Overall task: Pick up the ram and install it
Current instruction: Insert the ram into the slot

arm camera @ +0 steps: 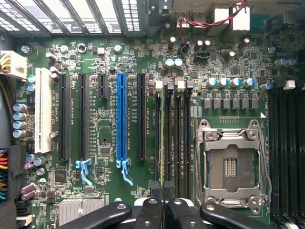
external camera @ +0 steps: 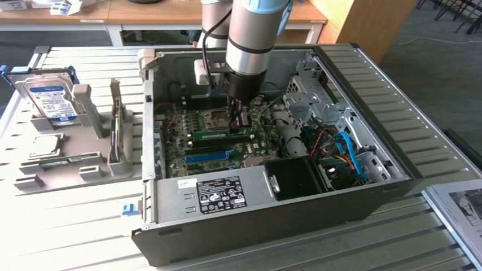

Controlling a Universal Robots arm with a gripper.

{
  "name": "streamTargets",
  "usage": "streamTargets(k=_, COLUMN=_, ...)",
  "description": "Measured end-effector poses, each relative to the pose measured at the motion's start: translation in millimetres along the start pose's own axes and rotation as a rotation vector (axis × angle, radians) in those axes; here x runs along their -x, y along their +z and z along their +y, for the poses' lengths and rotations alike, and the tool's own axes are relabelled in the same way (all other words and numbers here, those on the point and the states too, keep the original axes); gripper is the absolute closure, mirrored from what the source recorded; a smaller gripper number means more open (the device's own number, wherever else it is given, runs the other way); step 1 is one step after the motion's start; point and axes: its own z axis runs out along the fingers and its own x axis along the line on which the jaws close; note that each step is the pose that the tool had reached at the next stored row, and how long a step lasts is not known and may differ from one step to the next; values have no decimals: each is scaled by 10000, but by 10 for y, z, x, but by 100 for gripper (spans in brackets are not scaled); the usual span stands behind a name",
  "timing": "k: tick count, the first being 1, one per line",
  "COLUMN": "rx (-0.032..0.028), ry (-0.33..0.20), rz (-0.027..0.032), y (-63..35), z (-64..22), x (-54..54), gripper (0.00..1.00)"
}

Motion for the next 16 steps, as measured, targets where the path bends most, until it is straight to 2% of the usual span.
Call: streamTargets(k=16, rx=0, ry=0, rz=-1, y=28, z=-8, x=0, gripper=88)
